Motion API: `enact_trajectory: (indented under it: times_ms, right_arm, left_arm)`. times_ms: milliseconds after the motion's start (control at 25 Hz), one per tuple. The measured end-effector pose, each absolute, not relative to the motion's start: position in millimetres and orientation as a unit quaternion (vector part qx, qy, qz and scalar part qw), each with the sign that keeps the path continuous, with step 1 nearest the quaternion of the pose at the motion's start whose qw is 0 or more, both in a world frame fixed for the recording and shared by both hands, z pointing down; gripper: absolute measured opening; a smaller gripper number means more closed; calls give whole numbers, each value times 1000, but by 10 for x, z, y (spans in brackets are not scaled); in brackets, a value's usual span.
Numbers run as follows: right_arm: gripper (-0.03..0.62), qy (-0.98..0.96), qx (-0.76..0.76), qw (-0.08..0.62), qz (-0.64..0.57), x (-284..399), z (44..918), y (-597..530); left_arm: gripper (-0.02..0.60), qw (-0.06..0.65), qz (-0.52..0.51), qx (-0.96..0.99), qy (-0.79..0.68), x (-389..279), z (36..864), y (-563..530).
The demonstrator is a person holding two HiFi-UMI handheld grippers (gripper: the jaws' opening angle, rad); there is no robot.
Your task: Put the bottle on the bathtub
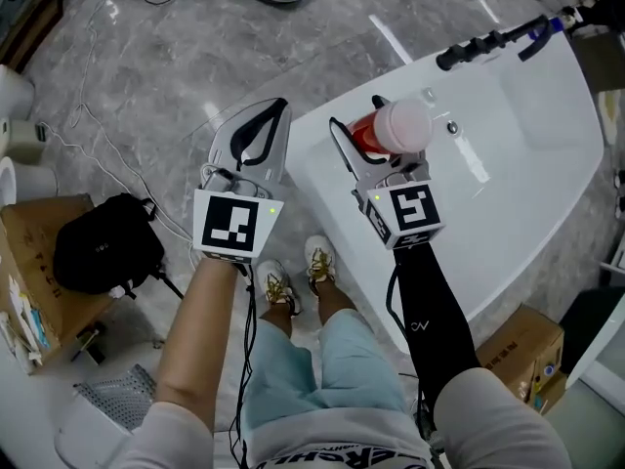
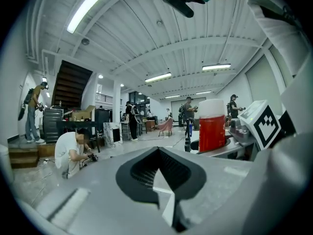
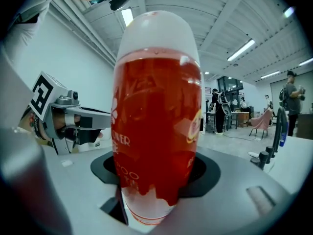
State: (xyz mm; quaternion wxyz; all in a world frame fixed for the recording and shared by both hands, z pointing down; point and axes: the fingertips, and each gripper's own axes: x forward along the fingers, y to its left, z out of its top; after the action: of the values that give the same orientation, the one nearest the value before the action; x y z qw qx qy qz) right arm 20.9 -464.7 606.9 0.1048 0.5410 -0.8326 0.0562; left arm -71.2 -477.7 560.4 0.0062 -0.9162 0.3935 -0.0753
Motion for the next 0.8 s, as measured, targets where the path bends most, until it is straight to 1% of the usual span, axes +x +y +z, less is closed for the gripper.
enact_trajectory:
  times_ms: [360, 800]
  right_arm:
    - [311, -834, 535, 116, 72, 337, 6706, -4966]
    - [311, -846, 513, 122, 72, 174, 7039, -5180]
  left_arm:
    - [0, 4, -64, -916, 395, -503, 5967, -5000]
    - [0, -20, -71, -907, 414, -611, 6319, -5112]
